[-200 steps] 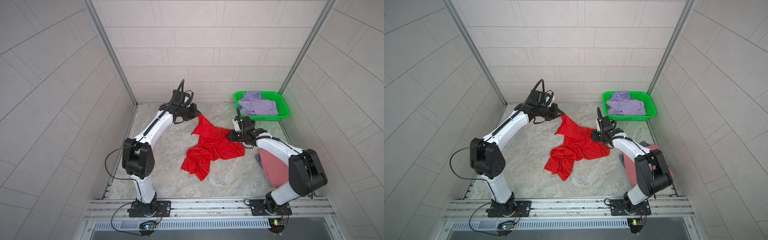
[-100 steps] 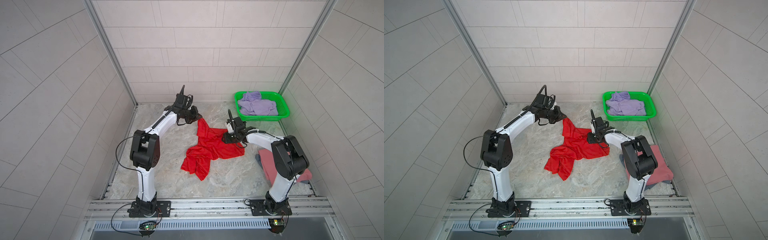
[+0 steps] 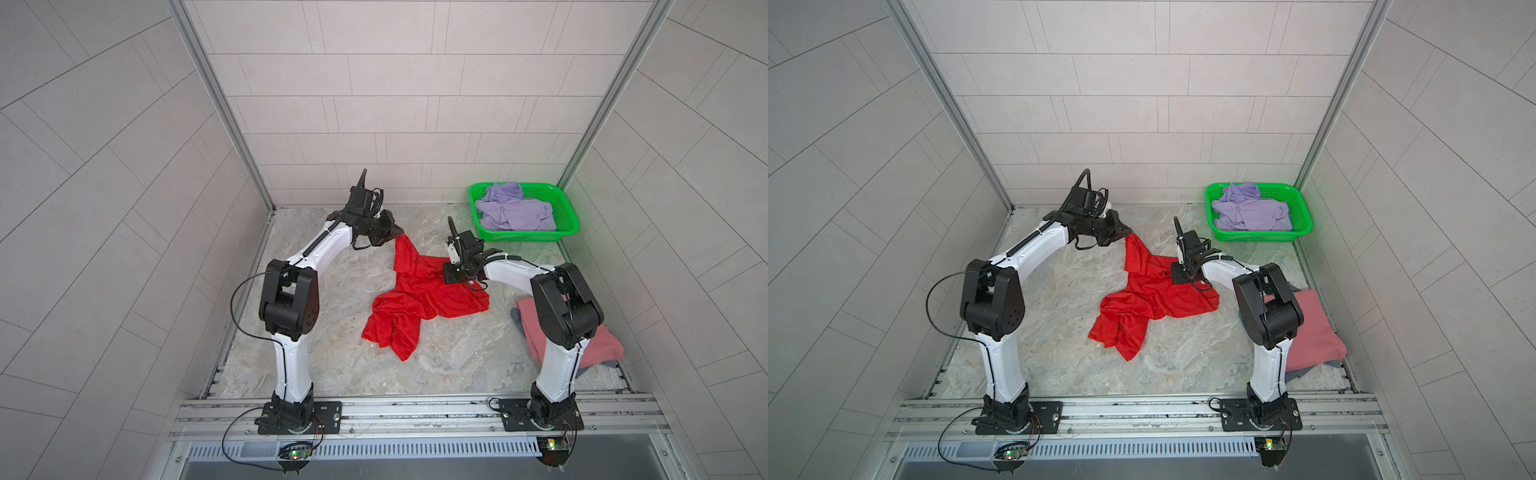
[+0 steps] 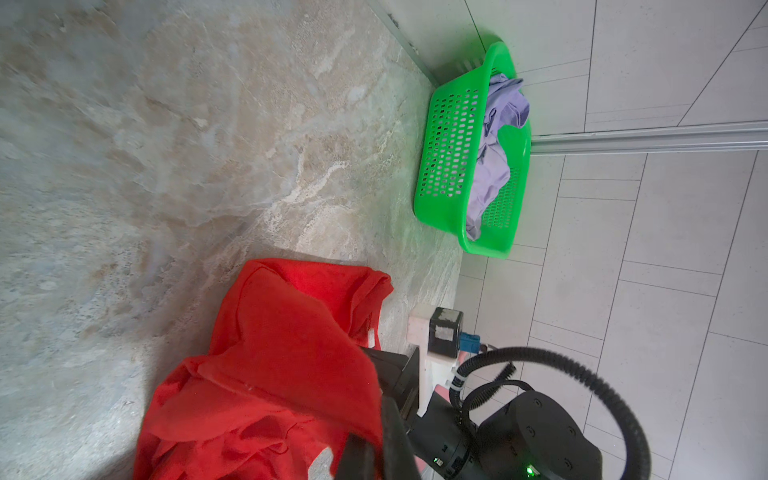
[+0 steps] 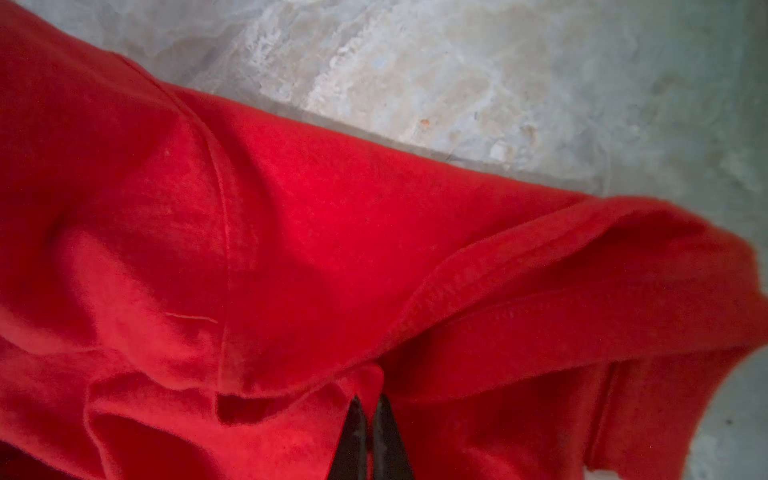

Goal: Fold and stack the t-shirts
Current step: 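Lift the red t-shirt with both grippers, spreading them apart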

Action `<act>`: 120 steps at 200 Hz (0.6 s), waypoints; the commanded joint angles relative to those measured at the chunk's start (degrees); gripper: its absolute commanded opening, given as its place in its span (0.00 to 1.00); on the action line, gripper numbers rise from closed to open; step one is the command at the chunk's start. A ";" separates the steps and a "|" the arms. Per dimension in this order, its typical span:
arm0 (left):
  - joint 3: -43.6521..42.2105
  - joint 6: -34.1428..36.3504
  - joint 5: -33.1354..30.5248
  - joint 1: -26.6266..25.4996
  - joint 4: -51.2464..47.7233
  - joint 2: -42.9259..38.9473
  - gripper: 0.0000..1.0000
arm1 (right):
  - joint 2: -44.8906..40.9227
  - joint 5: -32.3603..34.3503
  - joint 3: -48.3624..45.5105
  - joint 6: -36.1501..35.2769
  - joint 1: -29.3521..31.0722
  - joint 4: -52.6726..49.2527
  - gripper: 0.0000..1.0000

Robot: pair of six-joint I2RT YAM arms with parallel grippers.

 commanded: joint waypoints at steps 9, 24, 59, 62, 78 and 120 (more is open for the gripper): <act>2.00 -1.47 0.83 2.21 2.46 -0.28 0.00 | -10.95 6.36 -4.01 1.42 0.36 -5.38 0.00; 2.39 -2.74 1.56 3.82 4.09 -0.76 0.00 | -17.07 8.35 -6.29 1.93 0.43 -7.22 0.00; 4.20 -5.75 3.23 9.43 7.13 -2.60 0.00 | -30.72 10.56 -8.75 -1.22 0.34 -11.33 0.00; 4.49 -5.85 3.27 9.98 7.06 -2.84 0.00 | -31.77 10.69 -9.01 -1.62 0.36 -11.20 0.00; 5.51 -5.84 3.44 12.68 7.05 -4.27 0.00 | -37.33 12.58 -9.75 -1.82 0.26 -11.05 0.00; 10.29 -6.79 4.81 19.30 6.97 -8.53 0.00 | -44.27 19.96 -3.26 -3.72 -0.89 -13.79 0.00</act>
